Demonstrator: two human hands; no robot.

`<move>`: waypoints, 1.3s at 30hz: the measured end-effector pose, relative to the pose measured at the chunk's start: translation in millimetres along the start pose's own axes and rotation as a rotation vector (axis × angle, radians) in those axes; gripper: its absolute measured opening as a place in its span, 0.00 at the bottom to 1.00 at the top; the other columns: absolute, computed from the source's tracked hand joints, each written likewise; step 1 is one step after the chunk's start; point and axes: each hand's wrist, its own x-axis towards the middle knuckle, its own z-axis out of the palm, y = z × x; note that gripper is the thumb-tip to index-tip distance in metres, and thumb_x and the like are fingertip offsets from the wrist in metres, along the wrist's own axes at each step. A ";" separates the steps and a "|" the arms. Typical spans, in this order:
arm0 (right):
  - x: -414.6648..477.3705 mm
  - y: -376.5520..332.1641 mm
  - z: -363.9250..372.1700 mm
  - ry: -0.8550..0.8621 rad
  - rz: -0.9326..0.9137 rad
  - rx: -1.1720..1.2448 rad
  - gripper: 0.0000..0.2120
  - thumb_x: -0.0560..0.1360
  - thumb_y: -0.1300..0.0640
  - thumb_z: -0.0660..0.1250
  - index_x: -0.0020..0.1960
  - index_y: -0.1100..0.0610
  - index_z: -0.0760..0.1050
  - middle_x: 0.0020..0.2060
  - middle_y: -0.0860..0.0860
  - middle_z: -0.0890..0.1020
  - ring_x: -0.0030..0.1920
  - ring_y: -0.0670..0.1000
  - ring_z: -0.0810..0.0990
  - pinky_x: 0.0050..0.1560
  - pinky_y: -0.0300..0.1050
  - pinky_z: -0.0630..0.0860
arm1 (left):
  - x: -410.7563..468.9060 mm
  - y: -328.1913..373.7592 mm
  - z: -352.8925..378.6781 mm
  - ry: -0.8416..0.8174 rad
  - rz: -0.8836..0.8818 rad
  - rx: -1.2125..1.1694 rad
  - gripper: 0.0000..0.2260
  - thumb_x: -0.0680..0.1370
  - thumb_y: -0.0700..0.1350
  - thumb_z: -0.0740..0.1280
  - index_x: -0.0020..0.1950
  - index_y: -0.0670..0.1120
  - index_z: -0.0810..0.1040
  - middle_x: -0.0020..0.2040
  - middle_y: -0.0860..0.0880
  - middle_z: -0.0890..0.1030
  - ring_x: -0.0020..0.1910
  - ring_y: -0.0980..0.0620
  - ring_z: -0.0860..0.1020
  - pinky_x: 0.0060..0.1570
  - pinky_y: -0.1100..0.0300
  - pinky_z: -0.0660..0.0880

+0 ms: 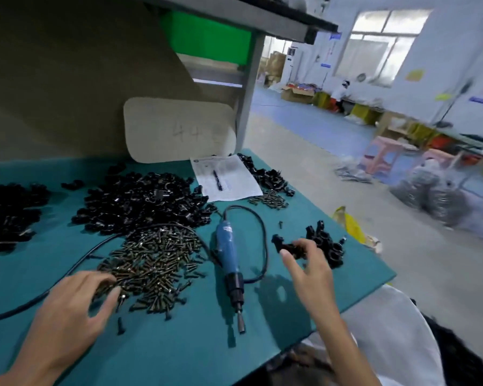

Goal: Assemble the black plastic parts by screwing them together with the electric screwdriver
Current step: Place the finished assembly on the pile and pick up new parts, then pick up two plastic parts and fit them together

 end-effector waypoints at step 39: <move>126.6 33.6 20.9 -0.199 0.064 -0.672 0.31 0.80 0.47 0.68 0.79 0.51 0.63 0.81 0.61 0.57 0.79 0.67 0.53 0.78 0.64 0.52 | 0.2 -25.9 -21.3 0.209 -0.416 -0.195 0.06 0.80 0.47 0.68 0.47 0.59 0.75 0.46 0.61 0.77 0.49 0.62 0.76 0.46 0.59 0.74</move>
